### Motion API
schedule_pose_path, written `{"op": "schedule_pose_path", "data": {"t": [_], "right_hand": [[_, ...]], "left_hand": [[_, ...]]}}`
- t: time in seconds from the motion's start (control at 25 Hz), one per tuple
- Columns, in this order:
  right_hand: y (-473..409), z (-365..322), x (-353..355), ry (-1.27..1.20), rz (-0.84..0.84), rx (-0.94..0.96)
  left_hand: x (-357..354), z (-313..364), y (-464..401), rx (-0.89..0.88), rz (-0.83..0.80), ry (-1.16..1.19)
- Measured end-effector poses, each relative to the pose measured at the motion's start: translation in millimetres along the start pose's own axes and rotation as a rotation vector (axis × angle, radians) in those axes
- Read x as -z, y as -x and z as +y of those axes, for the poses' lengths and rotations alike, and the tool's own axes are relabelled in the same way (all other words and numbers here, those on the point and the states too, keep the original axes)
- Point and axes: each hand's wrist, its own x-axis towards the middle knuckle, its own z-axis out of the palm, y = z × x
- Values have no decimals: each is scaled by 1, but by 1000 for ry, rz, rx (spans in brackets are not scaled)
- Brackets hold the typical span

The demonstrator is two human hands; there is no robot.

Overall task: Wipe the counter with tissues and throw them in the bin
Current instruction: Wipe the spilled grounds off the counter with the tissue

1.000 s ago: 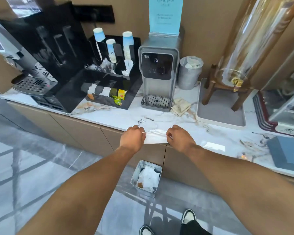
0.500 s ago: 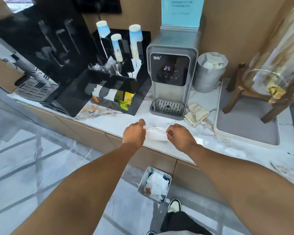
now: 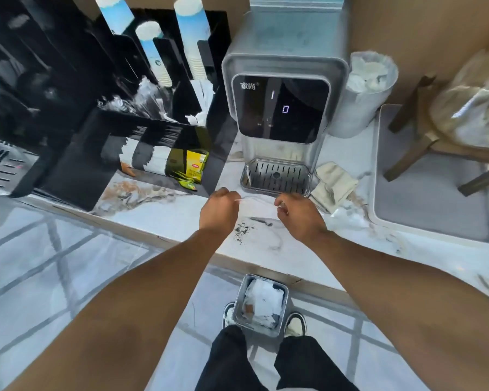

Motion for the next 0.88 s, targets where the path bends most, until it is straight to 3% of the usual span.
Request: {"op": "schedule_pose_path", "data": {"t": [0.24, 0.4, 0.6, 0.76, 0.88], "right_hand": [[-2, 4, -27, 36, 70, -189], [0, -2, -42, 104, 130, -229], [4, -23, -55, 237, 271, -290], [-7, -44, -68, 192, 206, -219], [-19, -62, -85, 149, 161, -276]], "left_hand": [[-29, -25, -27, -210, -76, -3], [-39, -41, -30, -333, -34, 93], [-42, -71, -26, -459, -55, 42], [-42, -103, -19, -493, -83, 11], [-48, -123, -16, -502, -125, -27]]}}
